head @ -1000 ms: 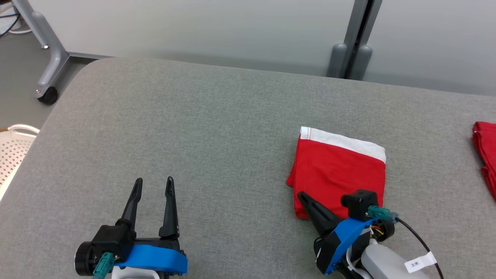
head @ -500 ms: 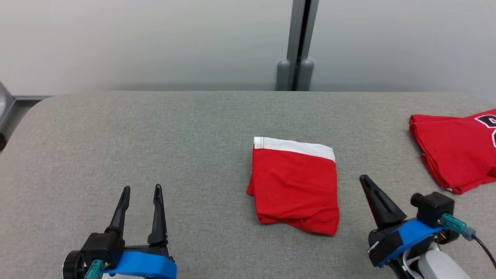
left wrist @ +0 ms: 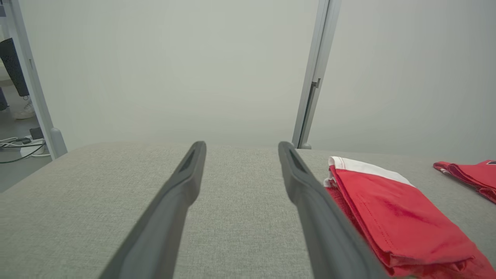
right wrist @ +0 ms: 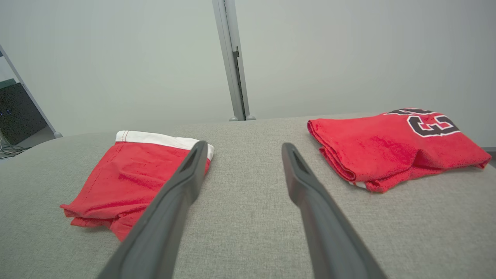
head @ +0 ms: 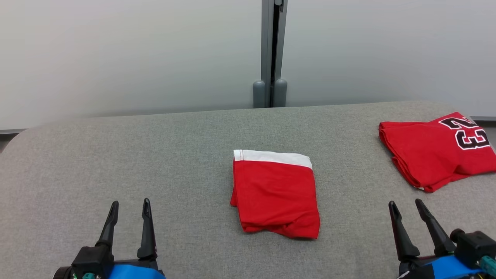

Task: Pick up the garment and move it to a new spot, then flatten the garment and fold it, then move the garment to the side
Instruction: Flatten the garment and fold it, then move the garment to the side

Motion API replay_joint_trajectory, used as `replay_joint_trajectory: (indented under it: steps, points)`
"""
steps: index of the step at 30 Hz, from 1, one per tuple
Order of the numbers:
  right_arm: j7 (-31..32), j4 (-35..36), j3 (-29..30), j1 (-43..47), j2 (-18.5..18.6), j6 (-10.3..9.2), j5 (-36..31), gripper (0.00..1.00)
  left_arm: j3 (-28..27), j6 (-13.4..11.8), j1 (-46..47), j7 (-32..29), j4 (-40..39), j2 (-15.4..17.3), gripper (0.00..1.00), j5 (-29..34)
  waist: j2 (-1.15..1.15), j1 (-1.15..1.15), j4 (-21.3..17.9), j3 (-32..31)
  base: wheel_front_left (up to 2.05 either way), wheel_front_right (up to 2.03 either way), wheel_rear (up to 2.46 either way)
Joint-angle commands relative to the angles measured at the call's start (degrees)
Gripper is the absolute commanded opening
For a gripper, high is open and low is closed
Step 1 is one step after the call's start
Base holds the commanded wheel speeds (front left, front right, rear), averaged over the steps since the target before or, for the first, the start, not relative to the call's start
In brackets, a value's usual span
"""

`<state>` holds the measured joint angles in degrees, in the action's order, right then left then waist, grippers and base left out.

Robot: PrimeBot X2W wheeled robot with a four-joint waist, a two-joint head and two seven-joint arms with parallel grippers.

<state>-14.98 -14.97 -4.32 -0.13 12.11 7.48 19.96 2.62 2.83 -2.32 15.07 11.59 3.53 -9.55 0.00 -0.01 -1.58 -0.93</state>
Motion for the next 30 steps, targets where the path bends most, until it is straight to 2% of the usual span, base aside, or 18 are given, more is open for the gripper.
replay_joint_trajectory:
  steps: [1,13,20,30]
  points:
    - [-0.2,0.7,0.5,1.3,-0.6,0.03,-0.5,1.0,-0.2,-0.2,-0.5,0.1,-0.2,0.4,1.0,0.3,0.0,0.01,0.1,-0.2,0.0,0.0,0.0]
    - [4.1,11.2,8.8,8.1,-6.7,0.03,-5.6,1.0,-0.4,0.9,-2.0,0.1,-2.8,2.2,1.0,0.7,0.0,0.01,2.5,-1.6,0.0,0.0,0.0]
    - [7.7,15.6,9.1,10.1,-8.5,0.04,-7.6,1.0,-0.1,1.0,-1.5,-2.0,-4.3,3.2,1.0,0.1,0.0,0.01,3.5,-1.8,0.0,0.0,0.0]
    - [8.3,15.7,8.6,10.5,-9.0,0.04,-8.0,1.0,0.3,0.3,-1.8,-3.0,-5.4,3.6,1.0,-0.4,0.0,0.01,3.8,-1.6,0.0,0.0,0.0]
